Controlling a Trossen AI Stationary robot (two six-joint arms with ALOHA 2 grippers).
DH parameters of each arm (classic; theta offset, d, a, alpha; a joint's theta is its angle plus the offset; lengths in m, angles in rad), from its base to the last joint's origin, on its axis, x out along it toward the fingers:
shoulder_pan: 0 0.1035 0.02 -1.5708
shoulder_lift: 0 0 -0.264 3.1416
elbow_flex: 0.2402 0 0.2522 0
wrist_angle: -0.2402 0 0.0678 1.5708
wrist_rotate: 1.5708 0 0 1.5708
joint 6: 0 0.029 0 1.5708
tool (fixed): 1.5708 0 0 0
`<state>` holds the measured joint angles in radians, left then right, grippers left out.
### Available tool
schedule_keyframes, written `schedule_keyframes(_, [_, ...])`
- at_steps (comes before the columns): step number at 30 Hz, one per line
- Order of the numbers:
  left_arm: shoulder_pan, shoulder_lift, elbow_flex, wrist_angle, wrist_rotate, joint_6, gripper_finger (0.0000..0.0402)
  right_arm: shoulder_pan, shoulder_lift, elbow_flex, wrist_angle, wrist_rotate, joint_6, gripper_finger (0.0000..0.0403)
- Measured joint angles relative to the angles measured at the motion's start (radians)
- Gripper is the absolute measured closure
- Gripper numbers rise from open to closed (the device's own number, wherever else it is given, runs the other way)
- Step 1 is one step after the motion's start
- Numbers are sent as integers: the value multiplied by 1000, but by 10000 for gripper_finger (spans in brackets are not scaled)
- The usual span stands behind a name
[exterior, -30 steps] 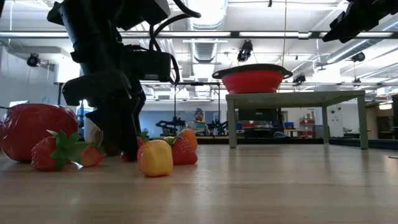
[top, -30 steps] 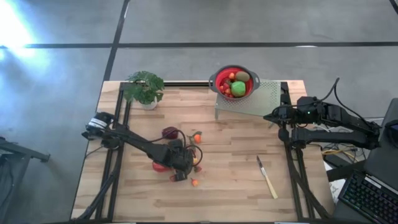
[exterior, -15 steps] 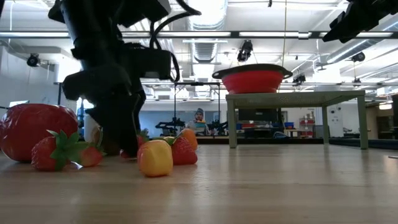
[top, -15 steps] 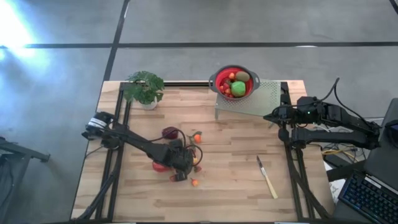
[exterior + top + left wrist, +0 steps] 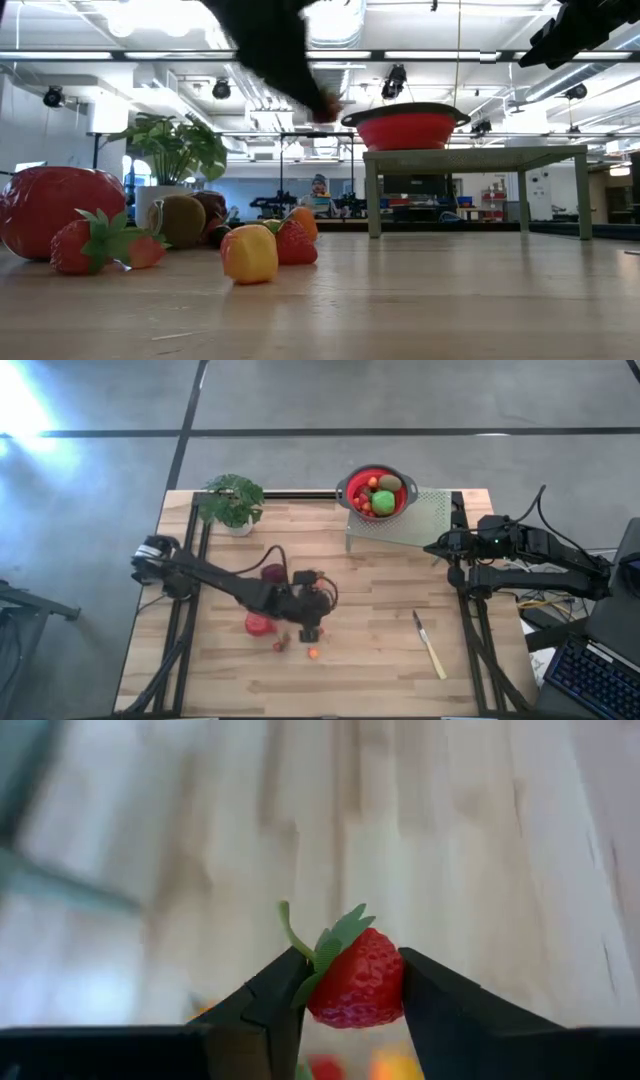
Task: Pick & Place Fruit
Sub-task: Put the strawberry into the strainer bowl on the shelf
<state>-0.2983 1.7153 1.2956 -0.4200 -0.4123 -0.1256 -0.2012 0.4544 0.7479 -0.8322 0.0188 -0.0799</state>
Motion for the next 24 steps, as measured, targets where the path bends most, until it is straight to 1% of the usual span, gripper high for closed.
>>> schedule_keyframes(4, [49, 1, 54, 84, -9, 134, 253, 0, 0, 0, 0, 0, 0, 390])
schedule_keyframes(7, [93, 1, 94, 125, -9, 196, 252, 0, 0, 0, 0, 0, 0, 390])
schedule_keyframes(18, [240, 2, 194, 269, 20, 331, 251, 0, 0, 0, 0, 0, 0, 390])
schedule_keyframes(24, [322, 2, 217, 420, 64, 379, 251, 0, 0, 0, 0, 0, 0, 390])
